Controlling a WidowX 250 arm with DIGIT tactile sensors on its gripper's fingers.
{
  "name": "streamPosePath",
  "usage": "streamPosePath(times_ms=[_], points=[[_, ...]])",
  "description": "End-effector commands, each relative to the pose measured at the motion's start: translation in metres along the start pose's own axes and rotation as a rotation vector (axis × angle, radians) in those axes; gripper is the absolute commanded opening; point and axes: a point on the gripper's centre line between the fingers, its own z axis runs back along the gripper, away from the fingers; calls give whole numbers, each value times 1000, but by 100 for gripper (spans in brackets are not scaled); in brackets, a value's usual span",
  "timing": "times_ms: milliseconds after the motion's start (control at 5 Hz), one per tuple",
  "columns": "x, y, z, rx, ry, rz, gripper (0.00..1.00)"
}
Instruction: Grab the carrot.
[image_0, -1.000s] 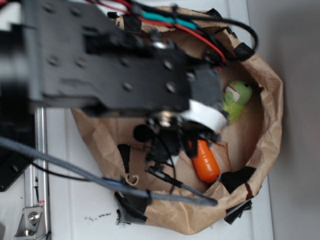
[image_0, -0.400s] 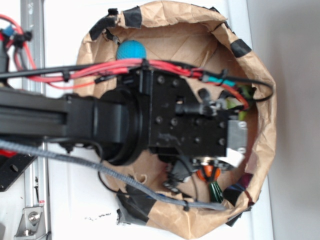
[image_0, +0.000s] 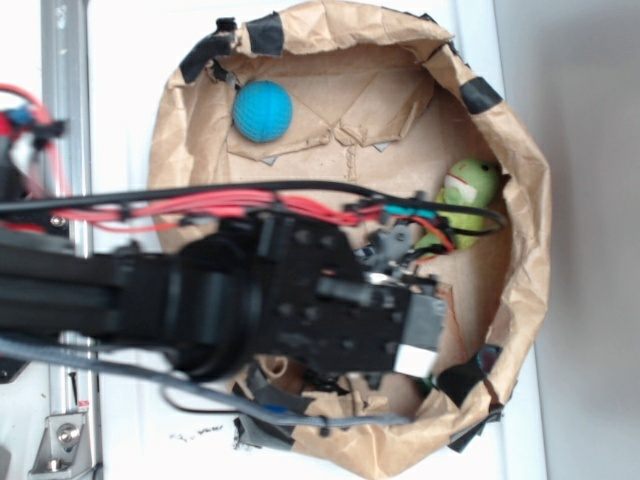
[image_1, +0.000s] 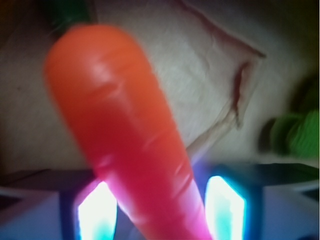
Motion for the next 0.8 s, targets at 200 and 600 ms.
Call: streamPosePath(times_ms=[200, 600], points=[[-21, 67, 97, 29, -27, 347, 0], [-42, 65, 133, -8, -89, 581, 0]])
